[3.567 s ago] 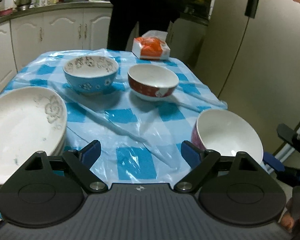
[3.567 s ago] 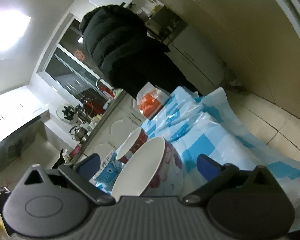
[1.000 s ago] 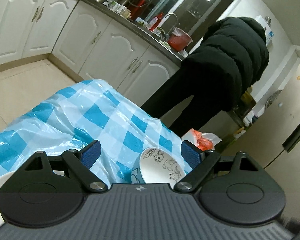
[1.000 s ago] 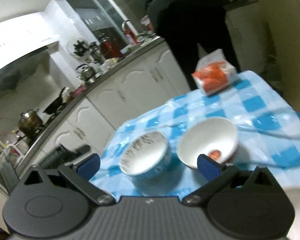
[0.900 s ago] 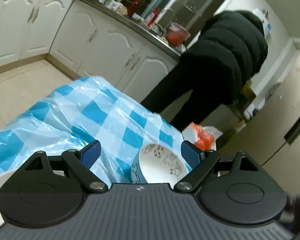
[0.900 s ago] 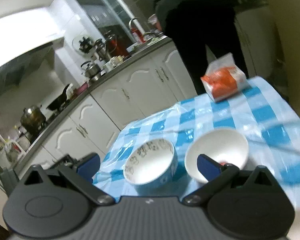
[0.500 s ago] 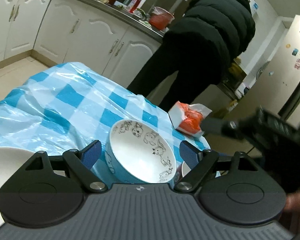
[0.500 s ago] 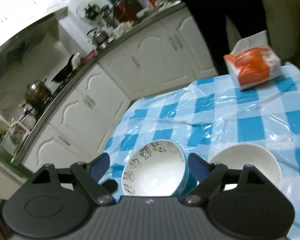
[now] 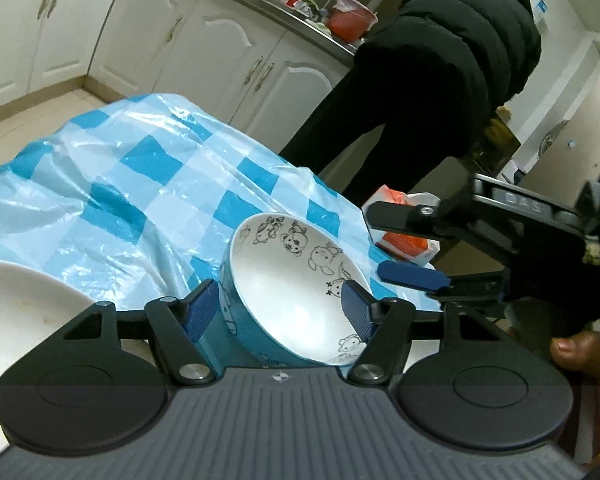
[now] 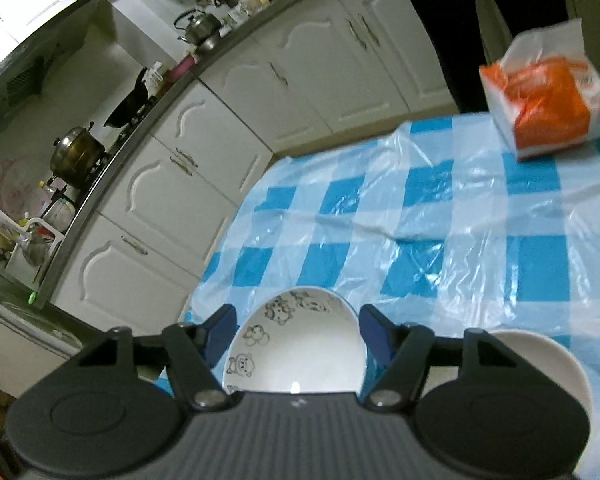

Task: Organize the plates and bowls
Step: 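Close the left gripper on the blue bowl rim while the right gripper grips it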

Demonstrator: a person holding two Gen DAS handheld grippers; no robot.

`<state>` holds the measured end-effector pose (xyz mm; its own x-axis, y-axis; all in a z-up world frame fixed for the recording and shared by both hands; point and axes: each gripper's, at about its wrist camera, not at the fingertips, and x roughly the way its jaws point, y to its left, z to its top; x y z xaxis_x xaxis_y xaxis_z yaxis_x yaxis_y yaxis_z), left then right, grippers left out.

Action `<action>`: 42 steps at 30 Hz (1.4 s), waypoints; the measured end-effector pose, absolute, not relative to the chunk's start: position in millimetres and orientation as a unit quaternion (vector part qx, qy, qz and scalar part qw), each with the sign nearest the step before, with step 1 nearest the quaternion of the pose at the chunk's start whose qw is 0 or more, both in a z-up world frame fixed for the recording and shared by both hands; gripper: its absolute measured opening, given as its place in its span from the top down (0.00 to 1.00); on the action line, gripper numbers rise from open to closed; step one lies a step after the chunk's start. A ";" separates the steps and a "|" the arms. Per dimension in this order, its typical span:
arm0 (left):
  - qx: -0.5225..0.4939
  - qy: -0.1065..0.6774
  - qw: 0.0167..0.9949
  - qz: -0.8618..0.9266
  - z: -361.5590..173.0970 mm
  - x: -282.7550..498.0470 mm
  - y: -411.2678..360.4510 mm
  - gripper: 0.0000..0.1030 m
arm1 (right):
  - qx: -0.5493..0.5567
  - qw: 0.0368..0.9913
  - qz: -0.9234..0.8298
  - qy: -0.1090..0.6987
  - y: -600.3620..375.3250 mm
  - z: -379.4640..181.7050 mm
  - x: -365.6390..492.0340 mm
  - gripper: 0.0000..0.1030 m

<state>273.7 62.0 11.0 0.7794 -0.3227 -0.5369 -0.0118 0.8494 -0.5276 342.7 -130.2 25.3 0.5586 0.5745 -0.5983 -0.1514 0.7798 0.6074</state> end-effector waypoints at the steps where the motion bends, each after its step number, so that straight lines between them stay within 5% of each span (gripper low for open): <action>1: -0.258 0.320 0.908 -0.085 11.3 273.8 60.5 0.20 | 0.252 0.844 0.216 0.421 -129.6 24.1 345.0 0.34; 24: -0.201 0.310 0.927 -0.067 10.5 289.1 49.1 0.22 | 0.231 0.826 0.230 0.459 -126.0 4.4 362.8 0.42; 28: -0.200 0.312 0.926 -0.068 9.4 290.4 49.3 0.29 | 0.206 0.828 0.228 0.469 -122.1 3.1 364.0 0.49; 33: -0.206 0.309 0.926 -0.071 8.4 291.0 51.6 0.30 | 0.144 0.837 0.221 0.480 -112.3 1.4 364.4 0.70; 42: -0.216 0.316 0.918 -0.107 5.1 292.2 46.5 0.30 | 0.174 0.843 0.198 0.469 -137.6 -1.6 364.9 0.78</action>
<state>292.2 46.5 5.1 0.7781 -0.3321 -0.5331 0.0592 0.8838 -0.4641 364.9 -137.6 -1.6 0.4815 0.4977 -0.7214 -0.1704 0.8606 0.4800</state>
